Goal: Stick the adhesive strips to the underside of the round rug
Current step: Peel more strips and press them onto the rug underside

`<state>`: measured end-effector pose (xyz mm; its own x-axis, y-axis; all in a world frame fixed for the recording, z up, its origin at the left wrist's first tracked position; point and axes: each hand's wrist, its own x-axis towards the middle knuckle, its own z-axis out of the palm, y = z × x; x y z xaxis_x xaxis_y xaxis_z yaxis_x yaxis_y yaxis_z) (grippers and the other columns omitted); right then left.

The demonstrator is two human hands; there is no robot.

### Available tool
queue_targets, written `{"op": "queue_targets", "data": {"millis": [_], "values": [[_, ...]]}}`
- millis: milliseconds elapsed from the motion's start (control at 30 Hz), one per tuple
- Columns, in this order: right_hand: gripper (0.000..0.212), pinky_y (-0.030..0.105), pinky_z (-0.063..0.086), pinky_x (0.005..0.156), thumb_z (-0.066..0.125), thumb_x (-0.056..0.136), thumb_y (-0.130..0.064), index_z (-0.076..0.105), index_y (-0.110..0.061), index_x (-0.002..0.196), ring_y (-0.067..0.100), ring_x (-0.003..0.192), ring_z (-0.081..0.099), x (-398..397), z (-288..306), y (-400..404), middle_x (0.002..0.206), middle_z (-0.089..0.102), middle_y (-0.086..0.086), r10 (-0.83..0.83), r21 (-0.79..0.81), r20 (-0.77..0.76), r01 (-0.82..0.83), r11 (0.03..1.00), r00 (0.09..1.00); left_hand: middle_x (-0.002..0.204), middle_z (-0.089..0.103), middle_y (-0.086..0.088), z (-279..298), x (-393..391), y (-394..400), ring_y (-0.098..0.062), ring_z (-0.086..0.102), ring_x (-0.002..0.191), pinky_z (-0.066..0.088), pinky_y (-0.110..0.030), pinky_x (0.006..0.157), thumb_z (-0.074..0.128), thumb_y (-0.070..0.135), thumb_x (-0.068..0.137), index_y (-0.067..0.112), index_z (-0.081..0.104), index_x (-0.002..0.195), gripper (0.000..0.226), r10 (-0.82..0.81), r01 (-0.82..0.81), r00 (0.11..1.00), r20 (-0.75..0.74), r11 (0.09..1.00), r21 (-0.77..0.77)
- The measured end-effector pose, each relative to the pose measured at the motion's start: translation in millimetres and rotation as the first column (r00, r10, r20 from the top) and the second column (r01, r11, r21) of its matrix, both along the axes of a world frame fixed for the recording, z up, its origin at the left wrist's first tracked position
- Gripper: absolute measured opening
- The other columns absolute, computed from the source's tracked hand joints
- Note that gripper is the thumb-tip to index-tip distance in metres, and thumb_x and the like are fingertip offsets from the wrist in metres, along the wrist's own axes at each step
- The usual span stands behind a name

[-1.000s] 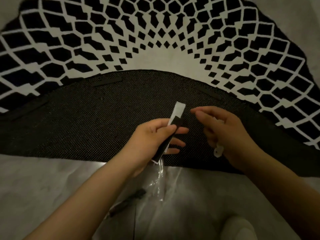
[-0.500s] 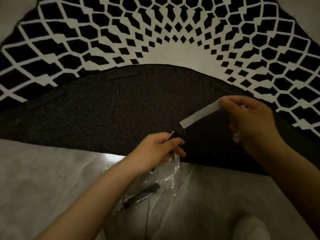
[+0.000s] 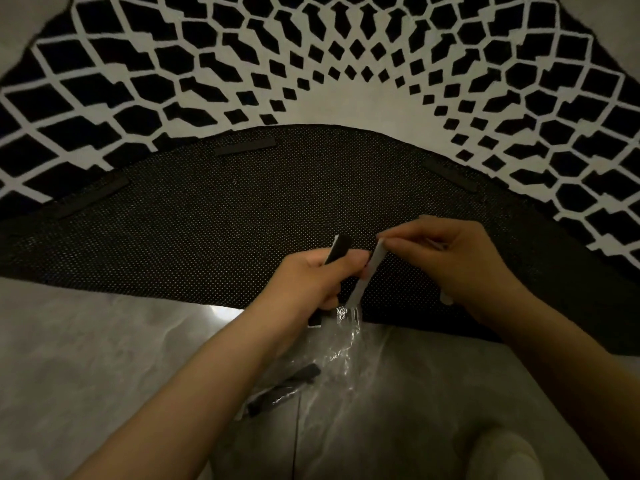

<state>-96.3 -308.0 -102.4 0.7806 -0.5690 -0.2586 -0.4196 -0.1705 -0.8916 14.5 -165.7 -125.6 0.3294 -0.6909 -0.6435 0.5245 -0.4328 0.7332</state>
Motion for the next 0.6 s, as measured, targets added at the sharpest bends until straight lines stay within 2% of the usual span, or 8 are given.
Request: {"op": "queue_targets", "data": {"millis": [67, 133, 200, 267, 333, 433, 533, 600], "values": [[0.016, 0.018, 0.048, 0.066, 0.072, 0.073, -0.032, 0.071, -0.026, 0.088, 0.003, 0.072, 0.06, -2.3, -5.1, -1.1, 0.078, 0.063, -0.004, 0.05, -0.245, 0.032, -0.041, 0.969, 0.998, 0.06, 0.041, 0.001, -0.1, -1.4, -2.6, -0.002, 0.031, 0.044, 0.027, -0.017, 0.046, 0.063, 0.026, 0.086, 0.007, 0.073, 0.083, 0.021, -0.011, 0.011, 1.0, -0.016, 1.0, -0.012], [0.019, 0.031, 0.053, 0.065, 0.069, 0.075, -0.039, 0.071, -0.027, 0.09, 0.009, 0.074, 0.062, -3.4, -7.9, 0.8, 0.081, 0.065, -0.003, 0.069, -0.401, 0.099, -0.024, 0.916, 0.993, 0.066, 0.048, -0.005, 2.8, -2.0, -4.5, -0.004, 0.03, 0.048, 0.025, -0.017, 0.046, 0.062, 0.024, 0.086, 0.005, 0.072, 0.09, 0.022, -0.021, 0.019, 0.998, -0.056, 0.999, -0.027], [0.018, 0.031, 0.054, 0.064, 0.069, 0.079, -0.036, 0.073, -0.022, 0.09, 0.008, 0.076, 0.064, -3.1, -7.7, 3.1, 0.084, 0.068, -0.004, 0.1, -0.526, 0.173, 0.006, 0.851, 0.98, 0.075, 0.061, -0.006, 7.7, -1.8, -6.4, -0.004, 0.029, 0.049, 0.023, -0.017, 0.045, 0.061, 0.022, 0.082, 0.001, 0.069, 0.093, 0.025, 0.02, -0.029, 0.986, -0.164, 0.998, -0.05], [0.015, 0.028, 0.053, 0.063, 0.071, 0.081, -0.029, 0.074, -0.016, 0.088, 0.007, 0.074, 0.065, -2.9, -7.3, 5.4, 0.084, 0.069, -0.002, 0.157, -0.651, 0.213, 0.02, 0.759, 0.964, 0.078, 0.068, -0.005, 11.8, -1.0, -8.5, -0.003, 0.03, 0.045, 0.023, -0.015, 0.043, 0.061, 0.026, 0.074, 0.004, 0.068, 0.09, 0.028, 0.062, -0.088, 0.952, -0.3, 0.993, -0.075], [0.011, 0.026, 0.053, 0.06, 0.073, 0.082, -0.023, 0.075, -0.012, 0.087, 0.007, 0.073, 0.065, -3.4, -7.8, 7.1, 0.084, 0.07, -0.001, 0.221, -0.723, 0.233, 0.017, 0.691, 0.947, 0.07, 0.066, 0.0, 14.0, 0.1, -9.0, -0.002, 0.028, 0.042, 0.023, -0.014, 0.041, 0.06, 0.032, 0.072, 0.009, 0.065, 0.087, 0.027, 0.067, -0.108, 0.917, -0.393, 0.991, -0.084], [0.01, 0.028, 0.053, 0.057, 0.072, 0.084, -0.021, 0.076, -0.012, 0.088, 0.007, 0.073, 0.066, -4.7, -9.0, 8.7, 0.086, 0.071, 0.0, 0.297, -0.77, 0.218, -0.023, 0.637, 0.93, 0.059, 0.057, 0.006, 13.7, 2.2, -8.8, -0.001, 0.024, 0.041, 0.021, -0.014, 0.04, 0.058, 0.039, 0.073, 0.014, 0.058, 0.082, 0.027, 0.024, -0.068, 0.913, -0.408, 0.993, -0.094], [0.01, 0.032, 0.054, 0.056, 0.071, 0.085, -0.019, 0.076, -0.011, 0.089, 0.012, 0.073, 0.068, -5.2, -10.3, 8.8, 0.087, 0.072, 0.001, 0.335, -0.776, 0.201, -0.059, 0.628, 0.921, 0.061, 0.051, 0.005, 13.5, 4.3, -8.5, -0.001, 0.024, 0.039, 0.02, -0.013, 0.038, 0.061, 0.032, 0.072, 0.013, 0.055, 0.081, 0.021, 0.028, -0.057, 0.917, -0.399, 0.997, -0.06], [0.009, 0.032, 0.055, 0.057, 0.07, 0.085, -0.017, 0.076, -0.011, 0.089, 0.012, 0.076, 0.069, -5.5, -11.5, 7.7, 0.09, 0.072, 0.001, 0.354, -0.784, 0.187, -0.079, 0.616, 0.916, 0.061, 0.054, 0.004, 13.3, 5.1, -8.4, -0.001, 0.025, 0.039, 0.021, -0.012, 0.037, 0.061, 0.025, 0.077, 0.012, 0.056, 0.083, 0.016, 0.057, -0.073, 0.922, -0.382, 0.997, -0.028]]}}
